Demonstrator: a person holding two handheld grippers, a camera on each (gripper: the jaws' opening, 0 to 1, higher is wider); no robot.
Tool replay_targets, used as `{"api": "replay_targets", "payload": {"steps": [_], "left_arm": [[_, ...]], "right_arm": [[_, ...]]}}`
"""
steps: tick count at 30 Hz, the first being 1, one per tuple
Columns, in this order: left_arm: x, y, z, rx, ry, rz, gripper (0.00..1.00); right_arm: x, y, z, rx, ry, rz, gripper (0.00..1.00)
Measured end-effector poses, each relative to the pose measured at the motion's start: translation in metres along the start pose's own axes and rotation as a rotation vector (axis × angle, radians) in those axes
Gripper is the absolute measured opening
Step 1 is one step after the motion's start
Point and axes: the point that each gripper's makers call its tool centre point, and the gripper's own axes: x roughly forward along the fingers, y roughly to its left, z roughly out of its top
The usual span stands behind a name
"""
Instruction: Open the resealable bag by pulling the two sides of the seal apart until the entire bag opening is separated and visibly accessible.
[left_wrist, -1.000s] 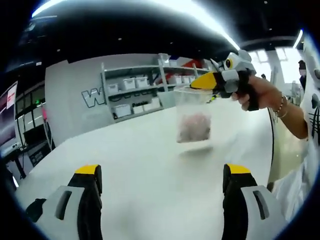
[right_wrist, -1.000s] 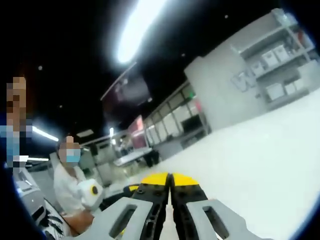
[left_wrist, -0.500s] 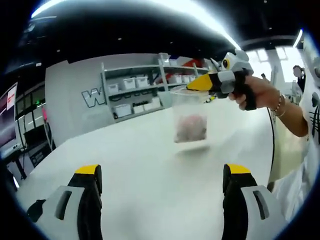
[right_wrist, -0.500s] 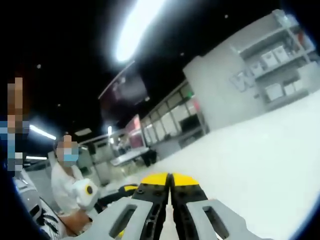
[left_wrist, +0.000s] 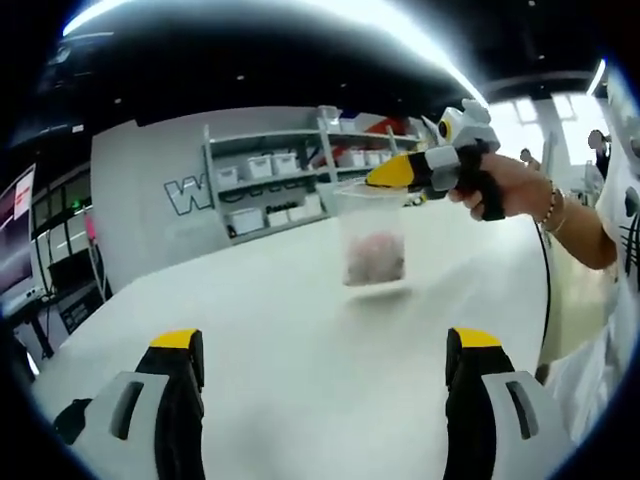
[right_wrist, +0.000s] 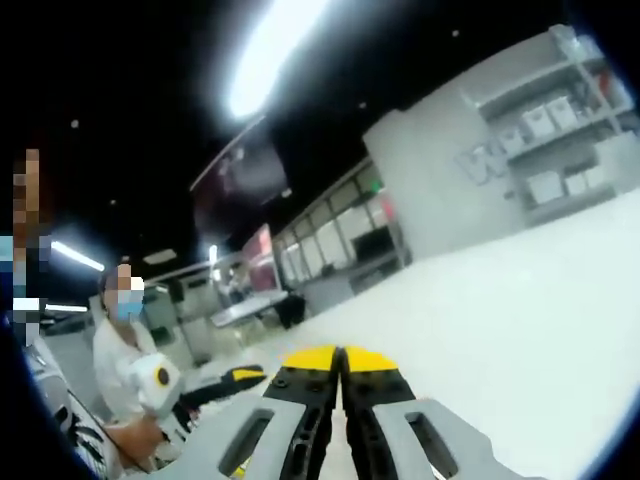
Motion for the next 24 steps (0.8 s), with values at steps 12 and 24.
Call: {"api": "replay_targets", "payload": {"steps": [12, 24], "left_arm": [[-0.002, 0.001, 0.000, -0.006, -0.004, 0.003, 1.00], [-0.004, 0.004, 0.001, -0.011, -0.008, 0.009, 1.00]], "right_arm": [[0.009, -0.010, 0.004, -0.010, 0.005, -0.015, 0.00], [0.018, -0.019, 0.010, -0.019, 0.011, -0.030, 0.00]]}}
